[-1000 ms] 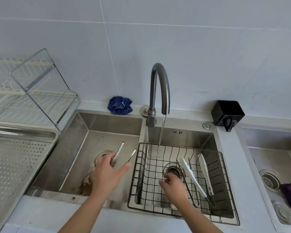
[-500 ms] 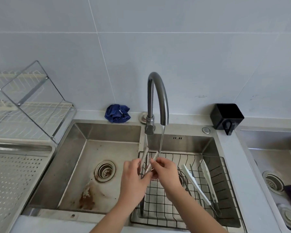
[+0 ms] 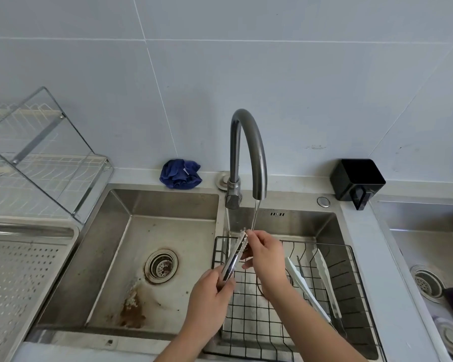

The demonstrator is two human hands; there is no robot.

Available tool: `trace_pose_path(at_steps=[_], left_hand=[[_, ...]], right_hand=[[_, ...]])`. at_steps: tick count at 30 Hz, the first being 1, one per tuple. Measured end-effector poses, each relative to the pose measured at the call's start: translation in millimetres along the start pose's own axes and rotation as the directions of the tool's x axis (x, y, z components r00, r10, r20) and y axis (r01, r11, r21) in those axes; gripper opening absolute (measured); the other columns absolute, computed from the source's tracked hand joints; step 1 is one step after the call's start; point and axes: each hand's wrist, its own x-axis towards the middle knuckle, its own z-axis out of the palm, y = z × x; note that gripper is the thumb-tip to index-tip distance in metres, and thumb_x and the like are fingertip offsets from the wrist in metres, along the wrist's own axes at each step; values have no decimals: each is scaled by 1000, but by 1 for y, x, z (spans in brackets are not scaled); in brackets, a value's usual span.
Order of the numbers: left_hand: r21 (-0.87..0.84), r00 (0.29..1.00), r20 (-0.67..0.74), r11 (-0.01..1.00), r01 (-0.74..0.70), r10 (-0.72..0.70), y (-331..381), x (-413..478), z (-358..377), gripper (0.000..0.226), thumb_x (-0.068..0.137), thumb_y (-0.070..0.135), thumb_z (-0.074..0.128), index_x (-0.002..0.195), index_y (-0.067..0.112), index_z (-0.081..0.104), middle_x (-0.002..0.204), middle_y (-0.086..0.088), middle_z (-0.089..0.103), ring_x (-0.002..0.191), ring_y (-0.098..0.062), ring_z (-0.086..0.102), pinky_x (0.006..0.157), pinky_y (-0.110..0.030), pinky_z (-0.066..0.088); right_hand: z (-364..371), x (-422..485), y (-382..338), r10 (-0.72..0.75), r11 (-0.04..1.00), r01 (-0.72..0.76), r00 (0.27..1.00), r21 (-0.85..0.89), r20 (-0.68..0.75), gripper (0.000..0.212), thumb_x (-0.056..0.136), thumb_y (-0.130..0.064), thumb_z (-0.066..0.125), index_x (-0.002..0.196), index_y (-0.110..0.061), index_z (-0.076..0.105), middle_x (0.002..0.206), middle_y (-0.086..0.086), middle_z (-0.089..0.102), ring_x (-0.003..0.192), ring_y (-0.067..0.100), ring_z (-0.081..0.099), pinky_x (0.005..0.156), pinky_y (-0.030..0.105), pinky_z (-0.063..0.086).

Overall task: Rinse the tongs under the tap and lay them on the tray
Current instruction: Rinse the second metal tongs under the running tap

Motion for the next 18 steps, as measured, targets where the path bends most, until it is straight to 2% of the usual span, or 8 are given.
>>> trace_pose_path(at_steps=[3, 5, 7, 10, 12, 14, 18], left_hand=[[18, 1000, -3, 1000, -17, 17, 0, -1, 1, 37, 94, 23, 61, 68, 45, 50, 69, 2, 47, 57, -7, 45, 56, -19, 37], [20, 1000, 10, 1000, -14, 13, 1, -2, 1, 44, 94, 21, 61, 65, 52, 51, 69, 3, 46, 58, -6, 45, 56, -18, 37], [9, 1000, 27, 1000, -3, 3, 4, -2, 0, 46, 93, 19, 61, 64, 53, 52, 70, 2, 48, 59, -5, 47, 57, -17, 39], [-18, 999, 46, 1000, 22, -22, 7, -1, -1, 28, 92, 18, 60, 68, 31, 53, 72, 0, 50, 57, -5, 45, 56, -18, 39], [-45, 997, 60, 998, 48, -45, 7, 2, -3, 16, 91, 16, 59, 77, 11, 55, 73, -6, 52, 60, -11, 46, 59, -28, 41], [-73, 996, 59, 995, 71, -67, 6, 6, -7, 18, 91, 14, 60, 76, 9, 54, 73, -8, 53, 61, -16, 48, 60, -34, 41], [-131, 994, 69, 987, 95, -87, 9, 11, -10, 14, 89, 14, 61, 81, 3, 56, 73, -6, 53, 62, -19, 53, 55, -34, 41]], right_hand=[[-1, 3, 4, 1, 999, 0, 1000, -44, 21, 20, 96, -12, 60, 83, -10, 74, 73, 16, 73, 59, 22, 67, 50, 31, 57], [-2, 3, 6, -2, 998, 4, 999, -70, 34, 19, 95, -11, 60, 82, -11, 74, 72, 16, 73, 58, 23, 68, 50, 31, 58], [-3, 6, 5, -9, 997, 10, 1000, -70, 7, 26, 97, -17, 59, 76, -9, 71, 63, 12, 71, 51, 23, 66, 46, 33, 57], [-3, 10, 5, -36, 997, 34, 999, -69, -18, 31, 100, -18, 57, 73, -9, 69, 56, 5, 67, 47, 21, 63, 45, 33, 56], [-3, 9, 5, -39, 998, 40, 999, -41, 28, 22, 100, -11, 58, 84, -13, 73, 60, 2, 69, 51, 18, 64, 49, 30, 57], [-4, 8, 4, -37, 999, 38, 997, -4, 67, 16, 99, -9, 60, 95, -15, 74, 67, 3, 73, 56, 17, 67, 53, 30, 59], [-6, 13, 2, -46, 999, 46, 999, 5, -7, 20, 100, -15, 59, 89, -14, 76, 66, 5, 73, 54, 16, 67, 50, 30, 58]])
